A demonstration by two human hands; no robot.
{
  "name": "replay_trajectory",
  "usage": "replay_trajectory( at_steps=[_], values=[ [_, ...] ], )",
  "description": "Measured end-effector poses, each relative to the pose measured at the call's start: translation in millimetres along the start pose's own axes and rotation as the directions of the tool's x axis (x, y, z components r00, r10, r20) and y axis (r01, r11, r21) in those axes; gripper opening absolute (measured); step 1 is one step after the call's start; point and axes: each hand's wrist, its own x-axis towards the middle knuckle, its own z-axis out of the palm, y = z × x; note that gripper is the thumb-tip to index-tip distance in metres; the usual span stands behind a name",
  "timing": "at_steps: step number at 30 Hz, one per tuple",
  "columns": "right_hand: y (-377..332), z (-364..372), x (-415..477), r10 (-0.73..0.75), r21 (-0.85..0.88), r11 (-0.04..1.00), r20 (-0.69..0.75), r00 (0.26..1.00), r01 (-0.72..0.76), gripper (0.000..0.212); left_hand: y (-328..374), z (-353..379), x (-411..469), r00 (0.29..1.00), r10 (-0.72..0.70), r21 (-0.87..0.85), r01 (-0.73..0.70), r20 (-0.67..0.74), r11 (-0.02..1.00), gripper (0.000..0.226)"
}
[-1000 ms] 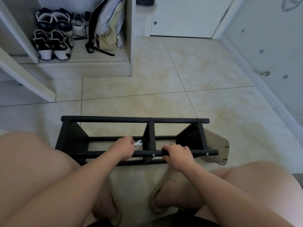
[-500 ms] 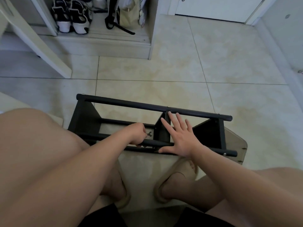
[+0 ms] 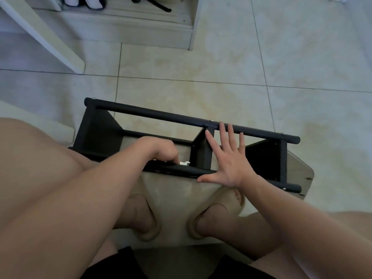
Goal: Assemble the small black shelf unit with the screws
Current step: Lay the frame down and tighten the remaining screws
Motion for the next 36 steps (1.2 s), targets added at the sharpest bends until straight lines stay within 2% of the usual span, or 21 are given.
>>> replay_trajectory(
  at_steps=[2, 6, 10, 14, 18, 22, 33, 36],
  values=[
    [-0.1, 0.6, 0.2, 0.003, 0.014, 1.000, 0.001, 1.000, -0.003, 0.134, 2.0, 3.2, 3.7, 0.999, 0.013, -0.023, -0.014, -0.036, 1.000, 0.014],
    [0.3, 3.0, 1.3, 0.001, 0.035, 0.999, -0.008, 1.000, 0.000, 0.133, 11.1, 15.5, 13.0, 0.981, 0.121, -0.146, -0.144, -0.154, 0.979, 0.009],
    [-0.2, 5.2, 0.7, 0.000, 0.050, 0.999, -0.021, 1.000, 0.001, 0.131, 23.3, 22.5, 15.4, 0.969, 0.191, -0.327, -0.234, -0.158, 0.916, 0.015],
    [0.1, 4.0, 0.7, -0.002, 0.065, 0.998, -0.030, 1.000, 0.004, 0.130, 30.0, 26.0, 16.8, 0.978, 0.166, -0.580, -0.207, -0.124, 0.788, 0.009],
    [-0.7, 4.1, 0.1, -0.001, 0.071, 0.998, -0.038, 0.999, 0.004, 0.130, 31.9, 26.5, 16.9, 0.986, 0.101, -0.704, -0.163, -0.129, 0.691, 0.007],
    [-0.8, 4.5, 0.3, 0.003, 0.078, 0.997, -0.044, 0.999, 0.001, 0.130, 34.7, 29.0, 19.2, 0.979, 0.041, -0.738, -0.176, -0.198, 0.651, 0.015],
    [-0.4, 5.2, 0.3, 0.000, 0.102, 0.995, -0.072, 0.997, 0.008, 0.129, 36.2, 29.7, 18.8, 0.973, 0.094, -0.763, -0.222, -0.209, 0.606, 0.026],
    [-0.4, 5.5, 0.1, -0.002, 0.109, 0.994, -0.073, 0.997, 0.010, 0.129, 36.7, 30.4, 17.5, 0.969, 0.098, -0.745, -0.237, -0.226, 0.624, 0.023]
  ],
)
